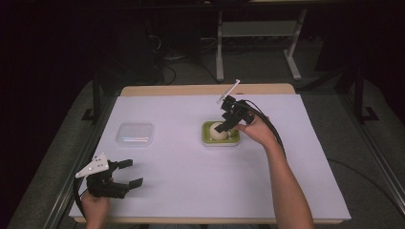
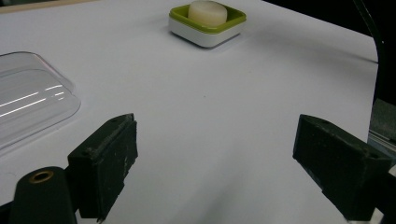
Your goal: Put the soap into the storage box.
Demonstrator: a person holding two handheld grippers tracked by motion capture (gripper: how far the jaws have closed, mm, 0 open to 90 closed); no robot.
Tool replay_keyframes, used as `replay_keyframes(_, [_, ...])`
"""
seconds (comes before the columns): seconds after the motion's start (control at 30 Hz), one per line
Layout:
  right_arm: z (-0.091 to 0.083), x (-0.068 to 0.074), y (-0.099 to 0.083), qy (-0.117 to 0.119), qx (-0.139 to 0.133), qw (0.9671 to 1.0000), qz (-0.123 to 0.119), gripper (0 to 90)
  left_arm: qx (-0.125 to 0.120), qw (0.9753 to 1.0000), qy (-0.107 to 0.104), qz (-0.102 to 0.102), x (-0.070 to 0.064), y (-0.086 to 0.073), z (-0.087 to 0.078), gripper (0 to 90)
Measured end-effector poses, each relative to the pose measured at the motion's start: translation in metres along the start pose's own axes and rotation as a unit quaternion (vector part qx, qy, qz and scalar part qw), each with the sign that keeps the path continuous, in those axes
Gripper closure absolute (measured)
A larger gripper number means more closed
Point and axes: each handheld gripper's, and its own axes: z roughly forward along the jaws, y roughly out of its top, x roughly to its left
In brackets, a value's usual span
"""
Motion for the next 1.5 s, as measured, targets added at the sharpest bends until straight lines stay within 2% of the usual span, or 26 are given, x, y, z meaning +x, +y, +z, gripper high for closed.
replay_keyframes(0.13, [0.003, -0.003, -0.004, 0.006, 0.015, 0.9998, 0.009, 25.9, 0.001, 1.0000, 0.001, 0.000, 0.000, 0.000, 0.000, 13.2])
replay_keyframes(0.33, [0.004, -0.002, -0.006, 0.015, 0.022, 0.9995, 0.017, 24.3, 0.001, 1.0000, 0.000, 0.000, 0.000, 0.000, 0.000, 13.2])
replay_keyframes(0.53, [0.003, 0.000, -0.008, 0.019, 0.027, 0.9993, 0.017, 22.4, 0.000, 1.0000, 0.000, 0.000, 0.000, 0.000, 0.000, 13.2])
replay_keyframes(0.57, [0.003, -0.001, -0.008, 0.020, 0.030, 0.9993, 0.011, 22.2, 0.000, 1.0000, 0.000, 0.002, 0.000, 0.000, 0.000, 13.2])
replay_keyframes(0.6, [0.002, 0.002, -0.008, 0.023, 0.027, 0.9992, 0.016, 22.2, 0.001, 1.0000, 0.000, 0.001, 0.000, 0.000, 0.000, 13.2])
replay_keyframes(0.73, [-0.002, 0.007, -0.006, 0.028, 0.022, 0.9993, 0.005, 22.2, 0.002, 1.0000, 0.000, 0.001, 0.000, 0.000, 0.000, 13.2])
replay_keyframes(0.97, [-0.007, 0.012, -0.008, 0.032, 0.025, 0.9992, 0.005, 21.6, 0.000, 1.0000, -0.002, 0.002, 0.000, 0.000, 0.000, 13.2])
replay_keyframes(1.1, [-0.013, 0.016, -0.017, 0.032, 0.011, 0.9994, 0.006, 22.0, 0.001, 1.0000, -0.001, 0.005, 0.000, 0.000, 0.000, 13.2])
replay_keyframes(1.2, [-0.017, 0.017, -0.021, 0.032, 0.015, 0.9993, 0.011, 21.5, 0.001, 1.0000, -0.001, 0.004, 0.000, 0.000, 0.000, 13.2])
replay_keyframes(1.33, [-0.028, 0.021, -0.031, 0.029, -0.006, 0.9994, 0.018, 22.4, 0.001, 1.0000, -0.001, 0.004, -0.001, 0.000, 0.000, 13.2])
replay_keyframes(1.5, [-0.033, 0.025, -0.041, 0.027, -0.011, 0.9994, 0.018, 22.6, 0.002, 1.0000, -0.001, 0.003, -0.001, 0.000, 0.000, 13.2])
